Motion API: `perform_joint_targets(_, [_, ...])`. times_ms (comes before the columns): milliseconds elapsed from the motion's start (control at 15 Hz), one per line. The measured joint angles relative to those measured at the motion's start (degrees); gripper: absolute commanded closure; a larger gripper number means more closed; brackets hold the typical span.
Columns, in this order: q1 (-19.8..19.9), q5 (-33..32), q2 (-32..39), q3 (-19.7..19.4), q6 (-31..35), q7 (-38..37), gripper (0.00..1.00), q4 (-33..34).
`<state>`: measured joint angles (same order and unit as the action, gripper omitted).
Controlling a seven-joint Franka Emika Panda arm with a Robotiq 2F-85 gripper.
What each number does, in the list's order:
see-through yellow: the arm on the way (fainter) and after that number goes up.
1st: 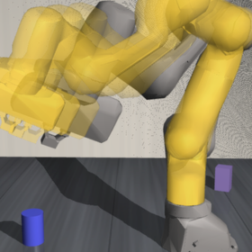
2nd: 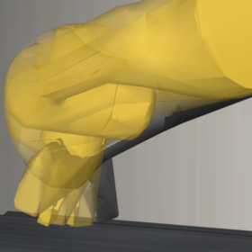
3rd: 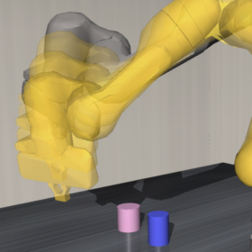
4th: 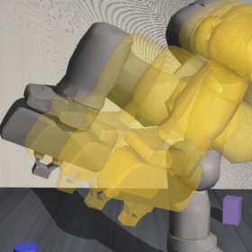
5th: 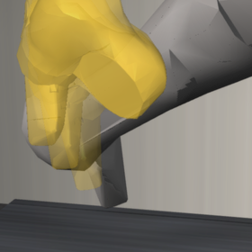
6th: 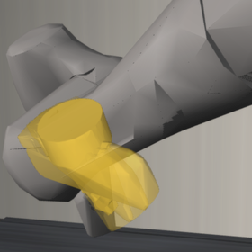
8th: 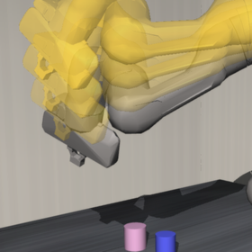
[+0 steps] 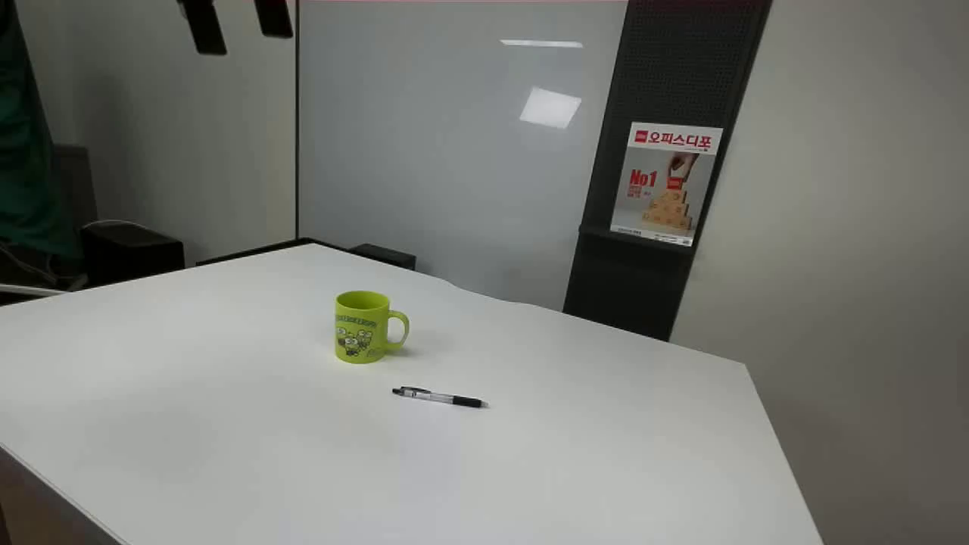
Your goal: Put the pen in the cup
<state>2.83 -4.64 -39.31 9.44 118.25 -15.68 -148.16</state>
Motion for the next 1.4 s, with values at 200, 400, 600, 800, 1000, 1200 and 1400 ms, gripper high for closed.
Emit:
perform_joint_targets(200, [-0.01, 0.0, -0.01, 0.0, 0.0, 0.0, 0.0, 0.0])
perform_joint_targets(400, [-0.01, 0.0, -0.01, 0.0, 0.0, 0.0, 0.0, 0.0])
perform_joint_targets(600, [-0.01, 0.0, -0.01, 0.0, 0.0, 0.0, 0.0, 0.0])
perform_joint_targets(800, [-0.01, 0.0, -0.01, 0.0, 0.0, 0.0, 0.0, 0.0])
perform_joint_targets(1000, [0.26, -0.08, 0.35, -0.21, 0.24, -0.49, 0.0, 0.0])
perform_joint_targets(1200, [3.4, -1.14, 3.46, -0.35, 2.85, -3.81, 0.0, 0.01])
perform_joint_targets(1400, [8.44, -4.48, 10.18, -0.48, 7.29, -8.91, 0.0, 0.32])
